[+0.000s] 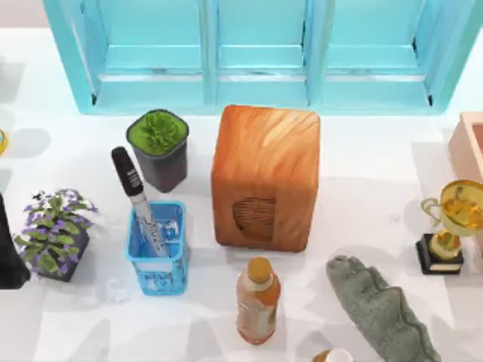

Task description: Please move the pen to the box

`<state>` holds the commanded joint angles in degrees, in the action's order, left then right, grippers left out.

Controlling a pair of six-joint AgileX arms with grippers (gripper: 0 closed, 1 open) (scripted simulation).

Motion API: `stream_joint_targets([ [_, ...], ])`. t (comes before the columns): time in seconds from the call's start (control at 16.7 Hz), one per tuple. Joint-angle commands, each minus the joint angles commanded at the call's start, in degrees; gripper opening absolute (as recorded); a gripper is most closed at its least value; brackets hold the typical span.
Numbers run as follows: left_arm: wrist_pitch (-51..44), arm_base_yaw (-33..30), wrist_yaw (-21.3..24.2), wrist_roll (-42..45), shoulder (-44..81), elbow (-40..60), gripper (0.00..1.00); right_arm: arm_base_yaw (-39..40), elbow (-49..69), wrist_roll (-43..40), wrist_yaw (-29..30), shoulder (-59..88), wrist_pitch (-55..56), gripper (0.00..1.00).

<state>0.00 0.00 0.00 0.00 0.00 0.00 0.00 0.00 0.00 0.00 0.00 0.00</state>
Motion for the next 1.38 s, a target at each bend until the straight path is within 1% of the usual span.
stream_joint_targets([
  [0.18,0.0,0.0,0.0,0.0,0.0,0.0,1.0,0.3,0.3,0.1,-0.1,0.5,-0.5,1.0],
  [0.3,0.0,0.0,0.0,0.0,0.0,0.0,1.0,1.6,2.0,0.6,-0.7,3.3,-3.0,1.0],
  [0.42,0.0,0.0,0.0,0.0,0.0,0.0,1.0,3.9,5.4,1.4,-1.6,8.2,-6.9,1.0],
  [0.6,0.0,0.0,0.0,0.0,0.0,0.0,1.0,8.7,14.4,2.9,-3.2,18.9,-14.2,1.0],
  [0.84,0.0,0.0,0.0,0.0,0.0,0.0,1.0,16.6,32.4,4.9,-5.4,36.8,-23.2,1.0],
  [1.38,0.0,0.0,0.0,0.0,0.0,0.0,1.0,36.5,84.1,6.1,-8.3,80.4,-35.4,1.0],
])
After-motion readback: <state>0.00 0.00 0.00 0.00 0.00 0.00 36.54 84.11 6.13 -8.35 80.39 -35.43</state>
